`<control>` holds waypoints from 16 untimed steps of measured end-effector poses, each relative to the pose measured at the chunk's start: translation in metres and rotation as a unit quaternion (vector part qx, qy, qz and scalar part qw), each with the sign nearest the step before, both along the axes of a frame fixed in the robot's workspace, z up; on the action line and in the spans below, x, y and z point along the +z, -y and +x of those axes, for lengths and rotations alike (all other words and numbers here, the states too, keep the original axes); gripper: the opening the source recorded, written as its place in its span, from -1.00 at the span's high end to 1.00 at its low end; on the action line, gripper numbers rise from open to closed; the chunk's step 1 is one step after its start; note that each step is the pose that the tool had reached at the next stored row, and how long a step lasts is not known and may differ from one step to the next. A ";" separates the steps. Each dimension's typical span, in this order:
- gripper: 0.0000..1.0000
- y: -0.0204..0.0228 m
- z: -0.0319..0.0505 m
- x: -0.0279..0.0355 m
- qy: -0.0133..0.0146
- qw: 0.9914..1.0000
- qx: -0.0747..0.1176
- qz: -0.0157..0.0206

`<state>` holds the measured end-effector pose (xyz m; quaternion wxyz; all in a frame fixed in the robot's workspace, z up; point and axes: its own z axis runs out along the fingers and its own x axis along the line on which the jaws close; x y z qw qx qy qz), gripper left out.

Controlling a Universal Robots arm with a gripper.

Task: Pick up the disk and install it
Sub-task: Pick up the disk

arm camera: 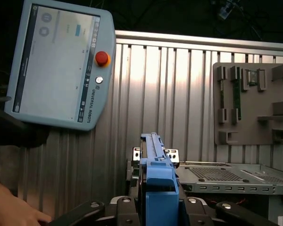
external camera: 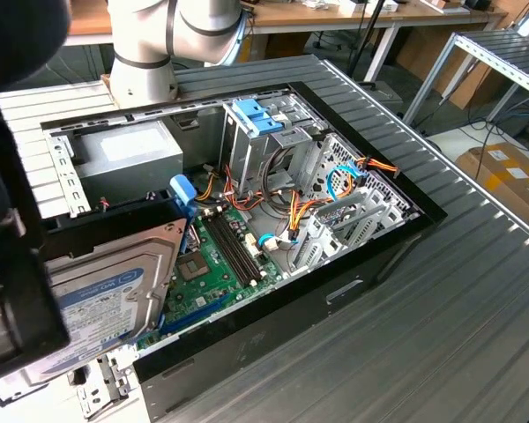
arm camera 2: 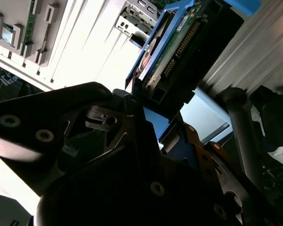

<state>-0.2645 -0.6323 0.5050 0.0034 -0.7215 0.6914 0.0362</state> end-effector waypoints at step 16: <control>0.26 0.0000 0.0178 -0.0002 0.000 1.000 0.000 0.000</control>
